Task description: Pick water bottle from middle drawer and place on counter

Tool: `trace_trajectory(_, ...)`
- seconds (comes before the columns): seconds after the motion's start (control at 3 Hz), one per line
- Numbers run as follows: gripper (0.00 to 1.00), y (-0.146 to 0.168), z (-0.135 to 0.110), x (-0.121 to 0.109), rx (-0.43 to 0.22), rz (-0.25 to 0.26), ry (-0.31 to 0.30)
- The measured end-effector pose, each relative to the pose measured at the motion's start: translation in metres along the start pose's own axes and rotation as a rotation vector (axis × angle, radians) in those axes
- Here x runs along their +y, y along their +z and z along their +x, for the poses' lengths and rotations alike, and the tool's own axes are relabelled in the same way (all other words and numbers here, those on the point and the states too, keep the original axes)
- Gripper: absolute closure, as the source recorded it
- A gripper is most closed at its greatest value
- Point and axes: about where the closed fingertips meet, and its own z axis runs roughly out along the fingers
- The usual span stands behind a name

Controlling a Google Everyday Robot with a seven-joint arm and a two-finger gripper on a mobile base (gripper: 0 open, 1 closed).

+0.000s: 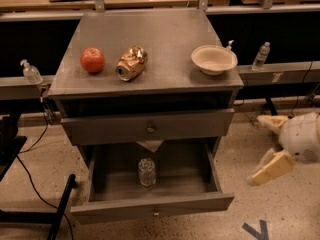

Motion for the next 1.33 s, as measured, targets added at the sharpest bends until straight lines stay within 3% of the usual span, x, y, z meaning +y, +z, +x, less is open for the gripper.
trace_trajectory(0.33,0.0,0.042,0.024,0.014,-0.196,-0.056,0.08)
trace_trajectory(0.67,0.0,0.07,0.036,0.03,-0.312,-0.103,0.12)
trace_trajectory(1.33,0.0,0.078,0.039,0.033,-0.335,-0.117,0.128)
